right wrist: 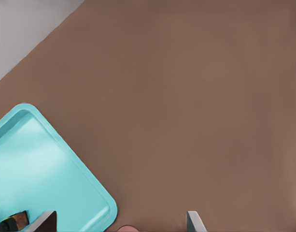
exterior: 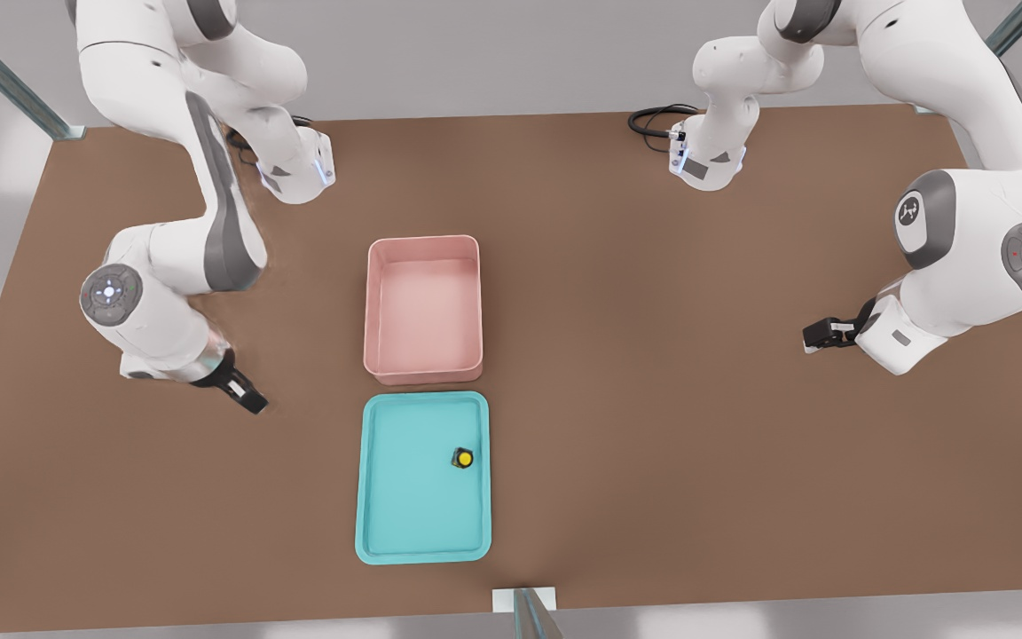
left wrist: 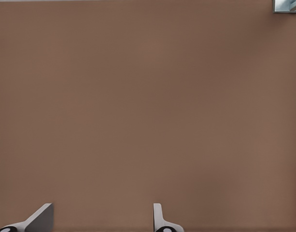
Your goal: The left arm remains still, and the right arm places the button from the box into the tray
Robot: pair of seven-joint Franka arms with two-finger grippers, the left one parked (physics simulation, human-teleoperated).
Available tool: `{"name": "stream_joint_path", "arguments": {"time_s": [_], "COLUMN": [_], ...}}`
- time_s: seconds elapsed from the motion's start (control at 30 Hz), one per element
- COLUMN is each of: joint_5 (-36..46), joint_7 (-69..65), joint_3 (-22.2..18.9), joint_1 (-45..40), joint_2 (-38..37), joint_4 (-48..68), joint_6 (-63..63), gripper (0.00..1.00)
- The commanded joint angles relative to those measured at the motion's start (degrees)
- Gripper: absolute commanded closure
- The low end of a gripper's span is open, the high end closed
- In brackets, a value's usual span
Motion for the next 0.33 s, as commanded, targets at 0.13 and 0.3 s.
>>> {"name": "stream_joint_path", "arguments": {"time_s": [0.13,0.3], "joint_5": [0.16,0.08], "joint_7": [-46.57,-47.10], "joint_3": [-1.23,-1.23], "joint_1": [-0.99,-1.08], "joint_2": [-1.00,0.14], "joint_4": [2.54,2.54], "joint_6": [-14.20,-14.12], "gripper": [0.00,0.00]}}
